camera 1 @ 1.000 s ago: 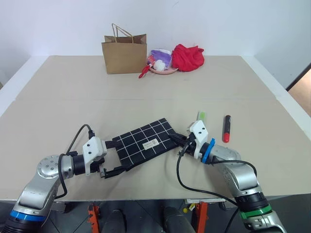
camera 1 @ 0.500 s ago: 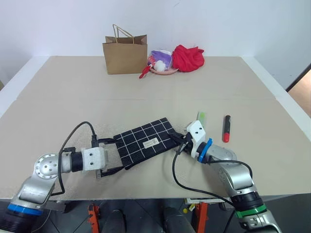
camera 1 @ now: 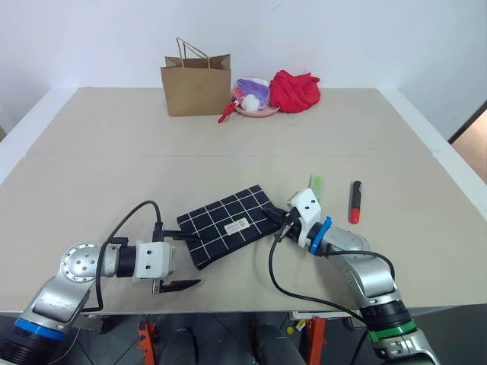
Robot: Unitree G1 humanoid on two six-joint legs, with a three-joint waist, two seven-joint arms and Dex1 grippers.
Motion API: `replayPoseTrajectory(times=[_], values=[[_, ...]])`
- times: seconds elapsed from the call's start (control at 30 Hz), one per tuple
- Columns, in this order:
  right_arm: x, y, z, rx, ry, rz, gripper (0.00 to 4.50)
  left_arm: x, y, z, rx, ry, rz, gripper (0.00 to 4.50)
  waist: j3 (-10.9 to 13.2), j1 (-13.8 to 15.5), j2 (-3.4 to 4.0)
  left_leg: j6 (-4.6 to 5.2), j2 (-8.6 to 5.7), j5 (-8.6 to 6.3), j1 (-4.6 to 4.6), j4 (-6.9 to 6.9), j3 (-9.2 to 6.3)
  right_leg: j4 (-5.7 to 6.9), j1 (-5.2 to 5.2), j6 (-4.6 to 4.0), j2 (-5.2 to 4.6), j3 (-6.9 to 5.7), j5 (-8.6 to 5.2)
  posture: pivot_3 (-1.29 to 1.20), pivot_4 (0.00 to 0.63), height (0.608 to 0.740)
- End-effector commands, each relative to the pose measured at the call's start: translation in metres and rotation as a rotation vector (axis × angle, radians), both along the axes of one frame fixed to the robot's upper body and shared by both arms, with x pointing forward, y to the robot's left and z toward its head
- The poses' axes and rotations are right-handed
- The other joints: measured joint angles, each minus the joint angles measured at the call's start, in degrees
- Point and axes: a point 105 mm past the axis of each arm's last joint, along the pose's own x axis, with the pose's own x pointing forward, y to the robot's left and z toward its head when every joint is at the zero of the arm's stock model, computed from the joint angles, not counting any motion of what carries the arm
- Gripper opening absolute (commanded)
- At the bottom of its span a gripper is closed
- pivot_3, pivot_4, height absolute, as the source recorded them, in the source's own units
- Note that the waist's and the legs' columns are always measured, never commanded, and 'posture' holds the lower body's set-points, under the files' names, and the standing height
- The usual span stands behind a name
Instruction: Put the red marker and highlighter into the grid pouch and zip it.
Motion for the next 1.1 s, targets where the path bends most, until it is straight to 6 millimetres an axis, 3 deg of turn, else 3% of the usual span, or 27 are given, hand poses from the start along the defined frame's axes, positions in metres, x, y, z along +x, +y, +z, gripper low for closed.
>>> replayPoseTrajectory(times=[0.03, 0.3, 0.87, 0.97, 1.1], values=[[0.0, 0.0, -0.003, 0.003, 0.015, -0.017, 0.05, 0.003, 0.0, 0.003, 0.052, -0.128, -0.017, 4.5, 0.0, 0.0, 0.0, 0.0, 0.0, 0.0, 0.01, 0.0, -0.01, 0.0, 0.0, 0.0, 0.0, 0.0, 0.0, 0.0, 0.15, 0.74], [-0.001, 0.004, 0.001, 0.019, 0.011, -0.017, 0.05, 0.032, -0.006, 0.011, 0.015, -0.321, 0.049, 4.5, 0.0, 0.1, 0.0, 0.01, 0.0, 0.01, 0.01, 0.02, -0.02, 0.0, 0.02, -0.02, 0.01, -0.02, 0.03, 0.0, 0.15, 0.74], [-0.003, 0.006, 0.002, 0.029, 0.008, -0.02, 0.05, 0.044, -0.026, -0.001, 0.053, -0.446, -0.061, 4.5, 0.0, 0.1, 0.02, 0.02, 0.0, 0.02, 0.01, 0.01, -0.12, 0.02, 0.08, 0.05, 0.02, -0.09, 0.05, 0.0, 0.15, 0.74], [-0.003, 0.006, 0.002, 0.03, 0.007, -0.019, 0.0, 0.046, -0.028, -0.003, 0.07, -0.454, -0.08, 3.54, 0.0, 0.1, 0.06, 0.02, -0.01, 0.02, 0.02, 0.01, -0.14, 0.02, 0.1, 0.06, 0.02, -0.1, 0.06, 0.0, 0.15, 0.74], [-0.004, 0.006, 0.002, 0.031, 0.006, -0.021, 0.0, 0.048, -0.032, -0.004, 0.077, -0.465, -0.109, 1.63, 0.0, 0.2, 0.06, 0.02, -0.01, 0.03, 0.01, 0.01, -0.17, 0.02, 0.1, 0.06, 0.03, -0.14, 0.06, 0.0, 0.15, 0.74]])
